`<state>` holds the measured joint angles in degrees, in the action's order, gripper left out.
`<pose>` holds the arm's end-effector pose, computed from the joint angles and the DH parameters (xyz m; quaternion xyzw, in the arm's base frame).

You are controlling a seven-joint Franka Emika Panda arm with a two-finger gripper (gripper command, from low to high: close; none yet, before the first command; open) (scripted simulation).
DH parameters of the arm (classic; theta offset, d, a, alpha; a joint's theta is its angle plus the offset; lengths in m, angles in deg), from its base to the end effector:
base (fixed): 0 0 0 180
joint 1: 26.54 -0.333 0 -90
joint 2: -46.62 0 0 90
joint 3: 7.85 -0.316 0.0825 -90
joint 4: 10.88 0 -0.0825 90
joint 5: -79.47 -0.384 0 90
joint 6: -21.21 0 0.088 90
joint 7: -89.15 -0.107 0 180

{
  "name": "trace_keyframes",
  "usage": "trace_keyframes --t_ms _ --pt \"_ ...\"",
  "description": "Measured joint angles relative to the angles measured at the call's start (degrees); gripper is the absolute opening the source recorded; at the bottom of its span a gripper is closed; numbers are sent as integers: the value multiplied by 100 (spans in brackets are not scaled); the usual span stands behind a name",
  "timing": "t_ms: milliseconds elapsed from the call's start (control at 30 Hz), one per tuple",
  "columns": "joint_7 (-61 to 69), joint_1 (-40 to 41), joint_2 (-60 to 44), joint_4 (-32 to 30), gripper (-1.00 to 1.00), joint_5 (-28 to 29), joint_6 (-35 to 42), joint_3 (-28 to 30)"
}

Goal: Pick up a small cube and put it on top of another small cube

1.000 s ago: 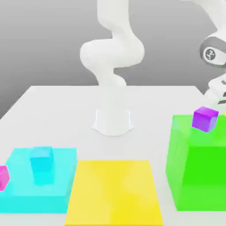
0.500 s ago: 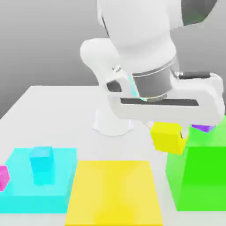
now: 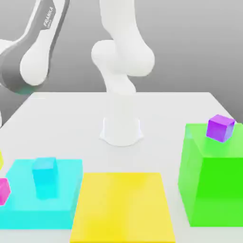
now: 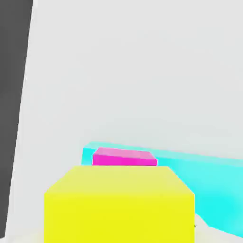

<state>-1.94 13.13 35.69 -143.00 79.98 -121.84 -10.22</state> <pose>0.4183 -0.3184 0.2634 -0.4382 0.8989 0.0005 0.0012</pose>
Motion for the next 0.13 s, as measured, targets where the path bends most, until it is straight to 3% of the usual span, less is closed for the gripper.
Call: trace_keyframes --t_ms 133 --pt "0 0 0 0 100 0 0 0"
